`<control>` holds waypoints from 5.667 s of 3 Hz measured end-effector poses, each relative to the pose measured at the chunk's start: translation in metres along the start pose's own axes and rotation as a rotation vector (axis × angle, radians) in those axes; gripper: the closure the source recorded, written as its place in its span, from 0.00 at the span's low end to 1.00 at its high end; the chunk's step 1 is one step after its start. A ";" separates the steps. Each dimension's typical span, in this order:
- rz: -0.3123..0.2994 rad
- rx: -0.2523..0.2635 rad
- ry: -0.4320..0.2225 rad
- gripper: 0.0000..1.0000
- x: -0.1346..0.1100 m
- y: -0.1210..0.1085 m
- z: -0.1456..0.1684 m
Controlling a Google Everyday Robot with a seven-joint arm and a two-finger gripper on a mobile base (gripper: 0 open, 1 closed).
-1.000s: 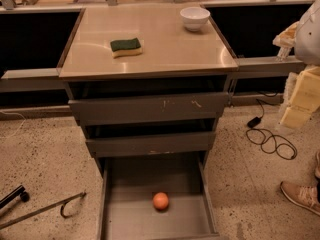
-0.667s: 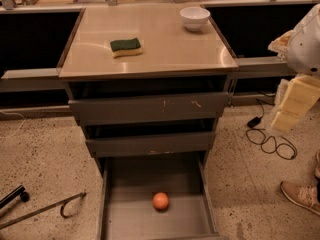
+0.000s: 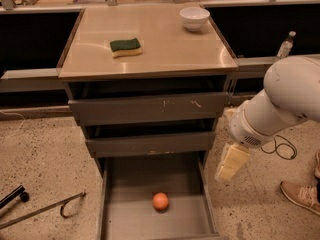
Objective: Pick orange from bottom drawer and place on counter
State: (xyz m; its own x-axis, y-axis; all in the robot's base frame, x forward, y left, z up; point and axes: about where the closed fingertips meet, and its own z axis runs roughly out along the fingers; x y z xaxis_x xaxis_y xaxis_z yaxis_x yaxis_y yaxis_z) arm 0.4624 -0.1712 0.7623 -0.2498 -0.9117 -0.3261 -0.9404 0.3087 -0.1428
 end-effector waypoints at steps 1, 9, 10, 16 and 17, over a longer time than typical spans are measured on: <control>0.000 0.000 0.000 0.00 0.000 0.000 0.000; 0.278 -0.221 -0.358 0.00 -0.058 0.069 0.437; 0.318 -0.286 -0.358 0.00 -0.040 0.097 0.498; 0.432 -0.272 -0.277 0.00 -0.002 0.046 0.607; 0.443 -0.280 -0.264 0.00 0.009 0.048 0.620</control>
Offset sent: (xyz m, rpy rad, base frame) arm 0.0071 0.0148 -0.0318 0.0839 -0.0130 0.0082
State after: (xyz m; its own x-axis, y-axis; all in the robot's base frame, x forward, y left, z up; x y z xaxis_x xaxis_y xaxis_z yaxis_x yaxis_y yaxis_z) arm 0.5584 0.0036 0.1729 -0.6008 -0.6023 -0.5256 -0.7935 0.5290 0.3008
